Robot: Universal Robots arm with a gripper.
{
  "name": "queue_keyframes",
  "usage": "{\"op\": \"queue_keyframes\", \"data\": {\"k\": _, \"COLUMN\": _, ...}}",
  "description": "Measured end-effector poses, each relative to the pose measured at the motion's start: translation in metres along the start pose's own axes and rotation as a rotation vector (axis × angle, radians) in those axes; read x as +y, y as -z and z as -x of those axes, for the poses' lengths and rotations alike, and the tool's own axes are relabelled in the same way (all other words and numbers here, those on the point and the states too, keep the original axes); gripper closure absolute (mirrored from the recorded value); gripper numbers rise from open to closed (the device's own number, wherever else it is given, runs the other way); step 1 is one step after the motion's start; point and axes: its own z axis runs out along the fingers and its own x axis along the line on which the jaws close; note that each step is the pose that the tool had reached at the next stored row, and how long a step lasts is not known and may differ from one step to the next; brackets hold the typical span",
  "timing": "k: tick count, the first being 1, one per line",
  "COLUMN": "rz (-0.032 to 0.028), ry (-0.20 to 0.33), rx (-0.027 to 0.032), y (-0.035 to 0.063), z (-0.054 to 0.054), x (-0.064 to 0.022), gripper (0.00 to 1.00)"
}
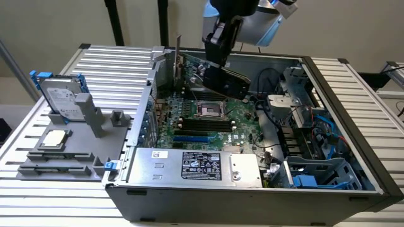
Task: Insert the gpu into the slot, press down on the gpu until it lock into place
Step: 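Insert the gpu into the slot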
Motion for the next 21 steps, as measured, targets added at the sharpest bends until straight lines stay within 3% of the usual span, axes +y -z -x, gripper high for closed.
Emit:
{"op": "queue_keyframes", "data": {"k": 9, "rz": -0.0037, "ry": 0.164, "rx": 0.0078, "y": -0.0035, "z": 0.0002, "x": -0.0003, "gripper": 0.74}}
{"op": "queue_keyframes", "data": {"k": 13, "rz": -0.0021, "ry": 0.235, "rx": 0.0024, "y": -0.0051, "z": 0.0001, "x": -0.0003, "gripper": 0.74}}
{"op": "queue_keyframes", "data": {"k": 17, "rz": 0.0036, "ry": 0.293, "rx": -0.0164, "y": -0.0067, "z": 0.0002, "x": -0.0005, "gripper": 0.74}}
{"op": "queue_keyframes", "data": {"k": 20, "rz": 0.0102, "ry": 0.312, "rx": -0.0398, "y": -0.0081, "z": -0.0008, "x": -0.0010, "gripper": 0.74}}
{"op": "queue_keyframes", "data": {"k": 21, "rz": 0.0116, "ry": 0.314, "rx": -0.0447, "y": -0.0093, "z": -0.0027, "x": -0.0019, "gripper": 0.74}}
